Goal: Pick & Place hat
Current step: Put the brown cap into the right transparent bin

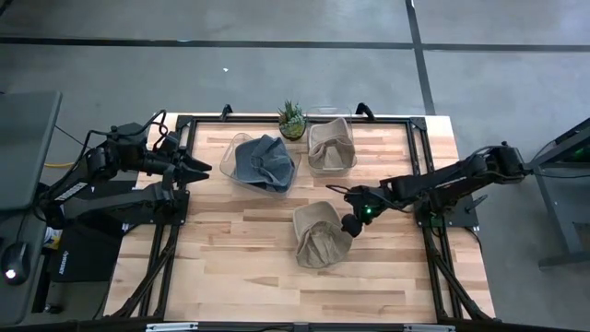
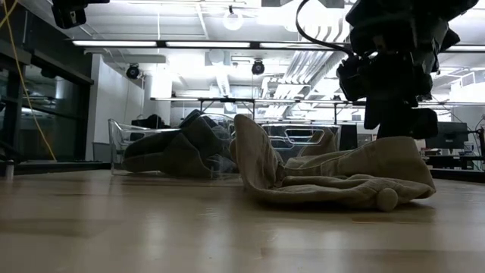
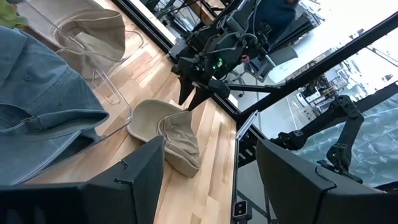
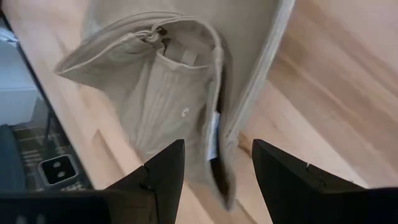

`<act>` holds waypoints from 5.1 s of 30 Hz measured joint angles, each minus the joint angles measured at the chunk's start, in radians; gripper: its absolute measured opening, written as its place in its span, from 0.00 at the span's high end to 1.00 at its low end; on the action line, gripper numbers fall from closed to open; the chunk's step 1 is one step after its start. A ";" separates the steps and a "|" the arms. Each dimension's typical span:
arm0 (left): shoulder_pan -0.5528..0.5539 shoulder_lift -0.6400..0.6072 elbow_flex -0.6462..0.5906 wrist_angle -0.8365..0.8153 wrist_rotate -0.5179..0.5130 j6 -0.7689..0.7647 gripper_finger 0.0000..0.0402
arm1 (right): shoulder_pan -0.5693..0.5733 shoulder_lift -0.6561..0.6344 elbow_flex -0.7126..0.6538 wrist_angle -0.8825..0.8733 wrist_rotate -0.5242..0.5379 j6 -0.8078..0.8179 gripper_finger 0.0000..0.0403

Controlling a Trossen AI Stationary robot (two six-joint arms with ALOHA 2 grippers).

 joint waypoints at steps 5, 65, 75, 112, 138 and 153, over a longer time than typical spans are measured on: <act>0.000 0.000 0.000 0.000 -0.001 -0.001 0.42 | 0.000 0.000 -0.016 0.026 0.012 -0.048 0.55; 0.000 0.000 0.000 0.000 -0.065 -0.080 0.42 | 0.093 0.113 -0.015 0.184 0.125 -0.219 0.57; 0.000 0.000 0.000 0.000 -0.025 -0.069 0.42 | 0.093 0.113 -0.015 0.183 0.088 -0.156 0.83; 0.000 0.000 0.000 -0.023 0.003 -0.016 0.42 | 0.087 0.026 0.319 -0.264 0.268 0.002 0.94; 0.000 0.000 0.001 -0.019 -0.011 -0.016 0.42 | -0.103 -0.317 0.409 -0.586 0.429 -0.062 0.94; 0.000 0.000 0.001 -0.010 -0.034 -0.027 0.42 | -0.474 -0.340 0.408 -0.525 0.249 -0.298 0.94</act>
